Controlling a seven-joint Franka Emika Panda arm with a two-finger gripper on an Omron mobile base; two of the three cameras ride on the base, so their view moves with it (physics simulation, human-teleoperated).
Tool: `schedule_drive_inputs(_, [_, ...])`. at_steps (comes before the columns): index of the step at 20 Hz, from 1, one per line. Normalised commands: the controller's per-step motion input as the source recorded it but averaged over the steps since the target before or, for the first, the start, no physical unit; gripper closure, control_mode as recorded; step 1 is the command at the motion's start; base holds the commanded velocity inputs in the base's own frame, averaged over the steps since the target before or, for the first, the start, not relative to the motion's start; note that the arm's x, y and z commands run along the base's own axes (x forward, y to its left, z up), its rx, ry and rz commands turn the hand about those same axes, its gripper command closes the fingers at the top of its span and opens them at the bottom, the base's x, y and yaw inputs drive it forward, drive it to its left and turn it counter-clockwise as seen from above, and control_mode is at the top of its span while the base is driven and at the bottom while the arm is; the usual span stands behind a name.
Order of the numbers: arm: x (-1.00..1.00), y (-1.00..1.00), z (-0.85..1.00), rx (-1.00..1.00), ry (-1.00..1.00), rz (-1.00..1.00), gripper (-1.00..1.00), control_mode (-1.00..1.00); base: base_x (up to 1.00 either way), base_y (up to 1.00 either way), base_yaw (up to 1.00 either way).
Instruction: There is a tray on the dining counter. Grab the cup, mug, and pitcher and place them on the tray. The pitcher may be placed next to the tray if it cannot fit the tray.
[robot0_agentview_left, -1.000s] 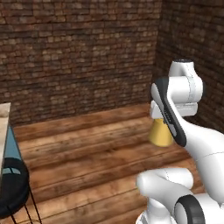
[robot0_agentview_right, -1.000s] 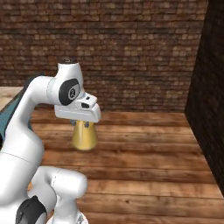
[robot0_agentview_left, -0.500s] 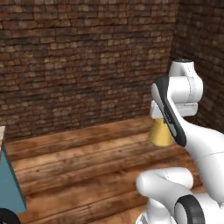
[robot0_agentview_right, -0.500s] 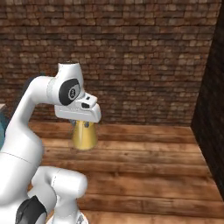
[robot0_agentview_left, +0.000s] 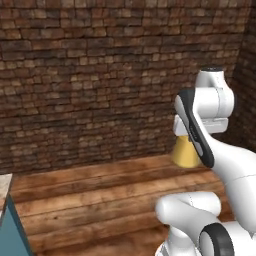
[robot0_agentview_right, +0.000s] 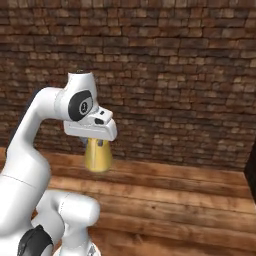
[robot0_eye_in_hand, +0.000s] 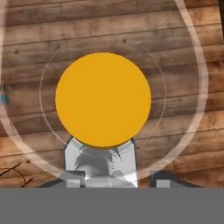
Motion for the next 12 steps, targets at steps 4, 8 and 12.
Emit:
schedule_drive_inputs(4, [0.0,0.0,0.0,0.0,0.0,0.0,1.0,1.0,1.0,-0.01,0.34])
schedule_drive_inputs(8, [0.0,0.0,0.0,0.0,0.0,0.0,1.0,1.0,1.0,-0.08,0.33])
schedule_drive_inputs(12, [0.0,0.0,0.0,0.0,0.0,0.0,1.0,1.0,1.0,-0.14,0.34])
